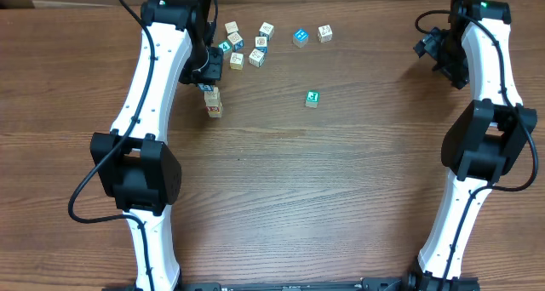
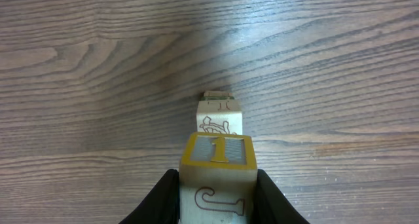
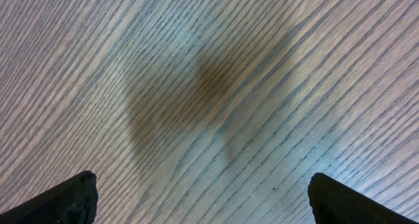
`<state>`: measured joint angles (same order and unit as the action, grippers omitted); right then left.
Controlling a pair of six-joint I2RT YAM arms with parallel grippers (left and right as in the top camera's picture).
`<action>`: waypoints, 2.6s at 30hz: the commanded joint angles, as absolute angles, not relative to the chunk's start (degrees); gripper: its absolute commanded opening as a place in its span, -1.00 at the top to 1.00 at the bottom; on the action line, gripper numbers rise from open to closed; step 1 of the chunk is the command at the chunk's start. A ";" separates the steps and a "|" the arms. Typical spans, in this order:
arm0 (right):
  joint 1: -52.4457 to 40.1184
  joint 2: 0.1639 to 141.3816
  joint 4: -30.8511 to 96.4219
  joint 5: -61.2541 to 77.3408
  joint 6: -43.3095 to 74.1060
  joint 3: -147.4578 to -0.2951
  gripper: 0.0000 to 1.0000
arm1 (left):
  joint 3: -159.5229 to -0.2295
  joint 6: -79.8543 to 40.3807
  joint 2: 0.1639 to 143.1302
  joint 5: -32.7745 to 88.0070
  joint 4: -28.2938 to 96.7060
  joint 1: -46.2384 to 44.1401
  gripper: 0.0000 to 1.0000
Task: Form a tower
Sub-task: 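Align the held block above the stack top with the left gripper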
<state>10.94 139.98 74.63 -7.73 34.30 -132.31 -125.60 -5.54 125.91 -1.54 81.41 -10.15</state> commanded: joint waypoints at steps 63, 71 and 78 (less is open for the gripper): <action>11.11 137.19 74.59 -7.88 34.26 -132.79 -1.00 | -119.94 -12.49 125.38 -3.55 76.05 -10.63 0.42; 11.11 137.19 74.59 -7.88 34.26 -132.81 -1.00 | -118.08 -12.93 125.38 -3.53 75.24 -10.63 0.42; 11.11 137.19 74.59 -7.88 34.28 -132.81 -1.00 | -117.36 -12.91 125.38 -3.55 74.35 -10.63 0.42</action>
